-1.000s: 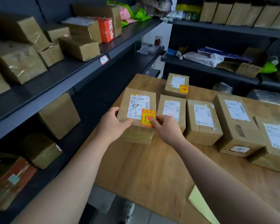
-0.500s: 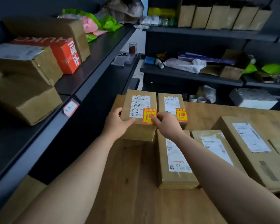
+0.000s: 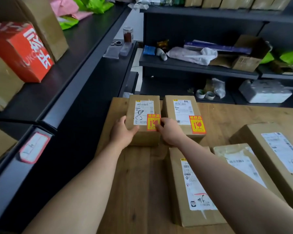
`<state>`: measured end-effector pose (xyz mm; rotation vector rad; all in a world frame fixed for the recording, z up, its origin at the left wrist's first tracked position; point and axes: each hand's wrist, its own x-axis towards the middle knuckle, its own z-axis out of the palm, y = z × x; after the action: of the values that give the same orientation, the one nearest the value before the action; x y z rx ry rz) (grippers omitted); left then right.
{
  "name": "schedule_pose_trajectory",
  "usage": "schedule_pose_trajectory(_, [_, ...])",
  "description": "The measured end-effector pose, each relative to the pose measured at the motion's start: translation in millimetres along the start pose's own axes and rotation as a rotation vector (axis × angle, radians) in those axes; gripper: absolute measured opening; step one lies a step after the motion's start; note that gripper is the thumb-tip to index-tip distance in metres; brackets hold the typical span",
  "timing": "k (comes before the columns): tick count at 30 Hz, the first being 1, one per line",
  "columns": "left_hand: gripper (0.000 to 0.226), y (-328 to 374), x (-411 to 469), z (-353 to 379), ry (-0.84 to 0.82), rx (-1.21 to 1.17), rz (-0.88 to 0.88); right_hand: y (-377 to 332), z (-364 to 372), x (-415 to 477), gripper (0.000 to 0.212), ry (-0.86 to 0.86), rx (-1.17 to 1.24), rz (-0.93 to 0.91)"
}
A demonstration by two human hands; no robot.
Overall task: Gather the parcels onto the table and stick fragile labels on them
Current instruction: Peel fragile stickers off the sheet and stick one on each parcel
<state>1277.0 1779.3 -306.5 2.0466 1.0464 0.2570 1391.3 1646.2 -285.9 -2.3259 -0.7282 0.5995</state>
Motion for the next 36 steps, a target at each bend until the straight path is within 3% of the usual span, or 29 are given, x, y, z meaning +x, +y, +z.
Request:
schedule_pose_trajectory(6, [0.068,-1.1,1.6,8.5,0.019,0.045,0.029,0.9,10.5,3.8,0.022,-0.015,-0.054,0.016])
schedule_pose_trajectory(10, [0.063,4.2,-6.0,4.6,0.059,0.195,0.106,-4.5,4.8,-8.8,0.021,0.024,-0.103,-0.033])
schedule_pose_trajectory(15, [0.044,27.2,-32.4,-9.4,0.123,0.374,0.358,-18.3,-20.3,-51.6,0.027,0.095,-0.273,-0.148])
schedule_pose_trajectory(20, [0.05,52.8,-95.1,-14.3,0.176,0.477,0.546,-11.4,-51.6,-113.7,0.043,0.146,-0.415,-0.2])
schedule_pose_trajectory(24, [0.052,53.8,-154.6,-0.6,0.128,0.511,0.67,28.8,-62.2,-166.0,0.058,0.13,-0.527,-0.171])
schedule_pose_trajectory(28, [0.066,35.7,-200.4,36.6,-0.085,0.531,0.592,81.0,-55.8,-209.1,0.062,0.089,-0.576,-0.057])
schedule_pose_trajectory(32, [0.078,19.4,-224.5,71.4,-0.32,0.376,0.376,109.4,-41.5,-235.3,0.04,0.061,-0.535,-0.025])
schedule_pose_trajectory(36, [0.08,15.0,-246.4,83.2,-0.35,0.243,0.305,120.2,-27.2,-251.7,0.037,0.09,-0.544,-0.041])
